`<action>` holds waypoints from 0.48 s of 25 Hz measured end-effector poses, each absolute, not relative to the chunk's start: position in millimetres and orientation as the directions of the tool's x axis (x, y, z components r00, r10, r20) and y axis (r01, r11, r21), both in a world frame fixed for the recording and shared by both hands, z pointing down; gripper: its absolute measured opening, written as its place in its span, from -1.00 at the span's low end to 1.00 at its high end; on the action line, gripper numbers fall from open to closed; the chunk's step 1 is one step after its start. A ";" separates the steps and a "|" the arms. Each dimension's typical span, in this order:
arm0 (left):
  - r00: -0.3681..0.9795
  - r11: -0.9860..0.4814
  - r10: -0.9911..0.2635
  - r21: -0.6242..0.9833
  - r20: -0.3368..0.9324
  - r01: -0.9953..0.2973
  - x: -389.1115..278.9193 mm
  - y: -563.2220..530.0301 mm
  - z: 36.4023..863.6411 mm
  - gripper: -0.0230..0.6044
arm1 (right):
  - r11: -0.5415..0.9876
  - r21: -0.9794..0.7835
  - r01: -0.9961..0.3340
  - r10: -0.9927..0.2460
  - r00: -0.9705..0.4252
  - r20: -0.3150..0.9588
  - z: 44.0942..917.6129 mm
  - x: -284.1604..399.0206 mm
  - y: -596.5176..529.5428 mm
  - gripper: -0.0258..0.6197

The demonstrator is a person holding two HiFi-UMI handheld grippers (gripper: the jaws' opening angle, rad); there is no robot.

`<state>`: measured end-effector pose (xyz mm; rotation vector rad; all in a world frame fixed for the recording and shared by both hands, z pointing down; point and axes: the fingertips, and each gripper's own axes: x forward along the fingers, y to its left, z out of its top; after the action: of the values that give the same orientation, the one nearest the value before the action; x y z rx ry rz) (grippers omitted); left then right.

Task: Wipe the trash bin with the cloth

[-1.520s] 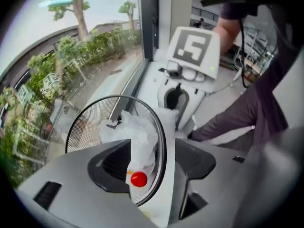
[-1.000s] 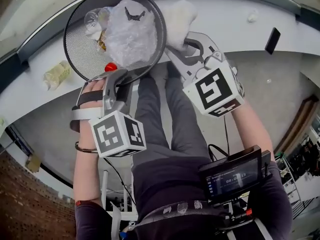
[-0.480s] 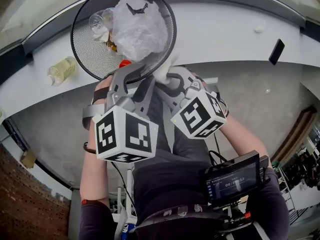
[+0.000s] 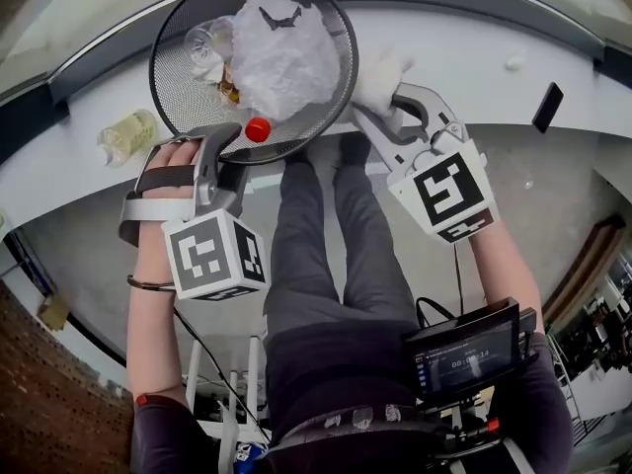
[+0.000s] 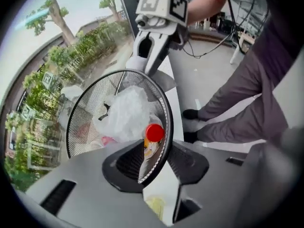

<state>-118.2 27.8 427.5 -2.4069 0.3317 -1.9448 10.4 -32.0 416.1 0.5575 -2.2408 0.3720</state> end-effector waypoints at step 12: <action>0.335 -0.899 -0.160 0.002 0.929 -0.437 -47.9 32.3 409.9 -0.80 | 0.923 -0.181 -0.339 -0.095 -0.659 0.746 431.6 -43.8 43.1 -0.64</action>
<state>-47.9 32.3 409.9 -2.7626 0.6335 -1.8704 -43.8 43.1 431.6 0.3071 -2.2759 0.3914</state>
